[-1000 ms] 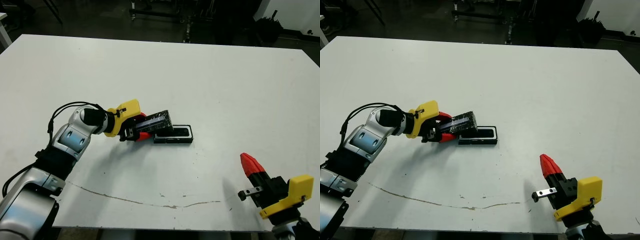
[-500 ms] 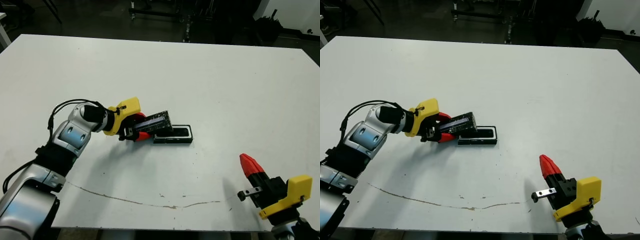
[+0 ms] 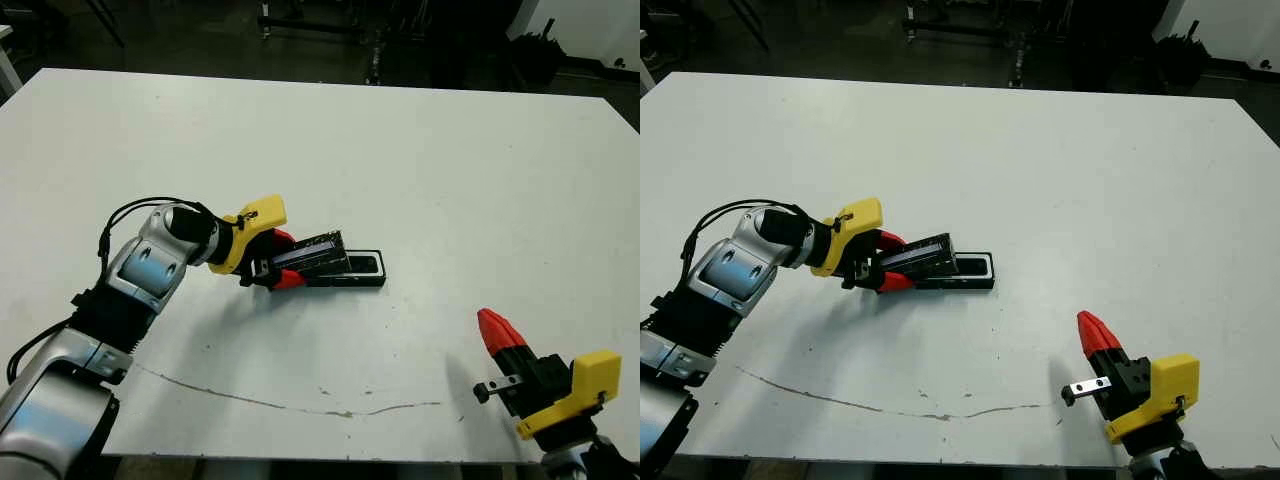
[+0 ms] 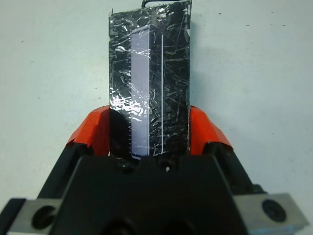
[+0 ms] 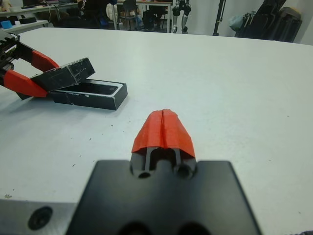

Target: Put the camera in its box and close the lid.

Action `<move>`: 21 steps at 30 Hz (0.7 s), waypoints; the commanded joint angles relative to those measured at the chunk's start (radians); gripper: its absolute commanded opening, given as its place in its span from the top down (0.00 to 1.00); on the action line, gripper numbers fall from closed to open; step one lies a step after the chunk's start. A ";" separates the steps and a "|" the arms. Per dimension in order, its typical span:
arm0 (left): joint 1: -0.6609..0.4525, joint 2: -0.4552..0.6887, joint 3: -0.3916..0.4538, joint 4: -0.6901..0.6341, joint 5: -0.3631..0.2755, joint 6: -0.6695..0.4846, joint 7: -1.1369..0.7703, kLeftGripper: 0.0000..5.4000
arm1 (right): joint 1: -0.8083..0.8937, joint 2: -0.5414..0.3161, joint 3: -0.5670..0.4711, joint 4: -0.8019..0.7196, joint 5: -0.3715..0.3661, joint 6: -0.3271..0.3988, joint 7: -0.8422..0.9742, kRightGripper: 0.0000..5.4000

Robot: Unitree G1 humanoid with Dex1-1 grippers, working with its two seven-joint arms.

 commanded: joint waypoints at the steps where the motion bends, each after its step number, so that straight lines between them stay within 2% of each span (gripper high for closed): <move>1: 0.030 0.001 -0.031 -0.010 0.005 0.013 -0.017 0.42 | 0.009 -0.005 -0.003 0.001 0.002 -0.006 -0.004 1.00; 9: 0.046 -0.021 -0.067 -0.004 0.052 -0.051 0.039 0.42 | 0.011 -0.008 -0.004 0.006 0.000 -0.018 0.001 1.00; 15: 0.045 -0.058 -0.094 0.053 0.077 -0.145 0.062 0.42 | 0.015 -0.005 -0.004 0.002 0.007 -0.013 -0.001 1.00; 21: 0.026 -0.100 -0.132 0.077 0.104 -0.133 0.067 0.42 | 0.018 -0.004 0.000 0.004 0.001 -0.021 -0.002 1.00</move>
